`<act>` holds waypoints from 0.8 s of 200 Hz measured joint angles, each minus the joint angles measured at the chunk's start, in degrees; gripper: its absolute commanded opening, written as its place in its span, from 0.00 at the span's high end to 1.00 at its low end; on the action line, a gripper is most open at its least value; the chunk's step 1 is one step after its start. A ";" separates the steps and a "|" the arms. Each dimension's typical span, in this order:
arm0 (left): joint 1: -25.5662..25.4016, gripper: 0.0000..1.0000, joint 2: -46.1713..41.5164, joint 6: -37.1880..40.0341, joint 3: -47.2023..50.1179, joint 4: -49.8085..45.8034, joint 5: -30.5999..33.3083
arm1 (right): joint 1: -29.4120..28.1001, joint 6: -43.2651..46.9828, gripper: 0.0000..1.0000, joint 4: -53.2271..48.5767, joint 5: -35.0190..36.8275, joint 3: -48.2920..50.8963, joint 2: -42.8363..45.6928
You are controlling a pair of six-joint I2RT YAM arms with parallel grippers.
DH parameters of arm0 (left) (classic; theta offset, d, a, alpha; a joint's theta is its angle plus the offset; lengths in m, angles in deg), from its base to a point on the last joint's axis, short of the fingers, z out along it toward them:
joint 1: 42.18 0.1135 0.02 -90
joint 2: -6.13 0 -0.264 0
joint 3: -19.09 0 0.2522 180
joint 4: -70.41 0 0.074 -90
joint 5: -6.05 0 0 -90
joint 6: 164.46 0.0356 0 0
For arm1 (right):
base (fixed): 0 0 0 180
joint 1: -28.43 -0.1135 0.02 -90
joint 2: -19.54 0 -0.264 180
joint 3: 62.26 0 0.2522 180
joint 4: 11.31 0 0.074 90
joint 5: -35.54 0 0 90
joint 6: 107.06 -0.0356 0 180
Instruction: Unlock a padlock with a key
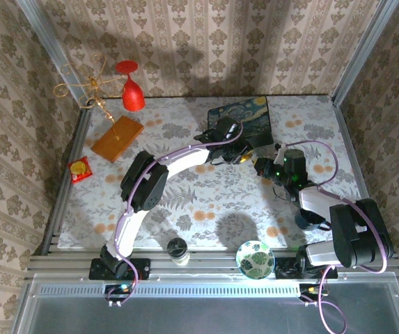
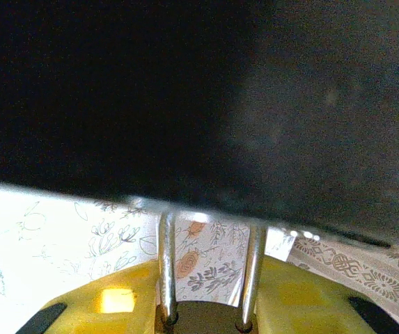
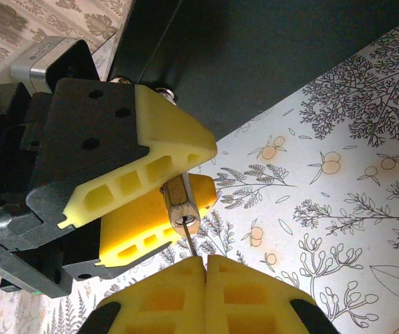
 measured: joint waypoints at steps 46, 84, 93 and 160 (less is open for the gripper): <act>0.02 1.00 0.00 -0.02 0.00 0.11 -0.31 | -0.11 -0.02 1.00 0.42 0.00 0.00 -0.28; 0.20 1.00 0.07 0.00 0.00 0.48 -0.09 | -0.48 -0.24 1.00 2.01 -0.04 0.00 -2.16; 0.28 1.00 0.09 0.00 0.00 0.57 -0.09 | -0.59 -0.24 1.00 2.38 0.04 0.00 -2.40; 0.42 1.00 0.11 0.00 0.11 0.92 -0.09 | -1.27 -0.44 1.00 2.95 1.53 0.00 -2.49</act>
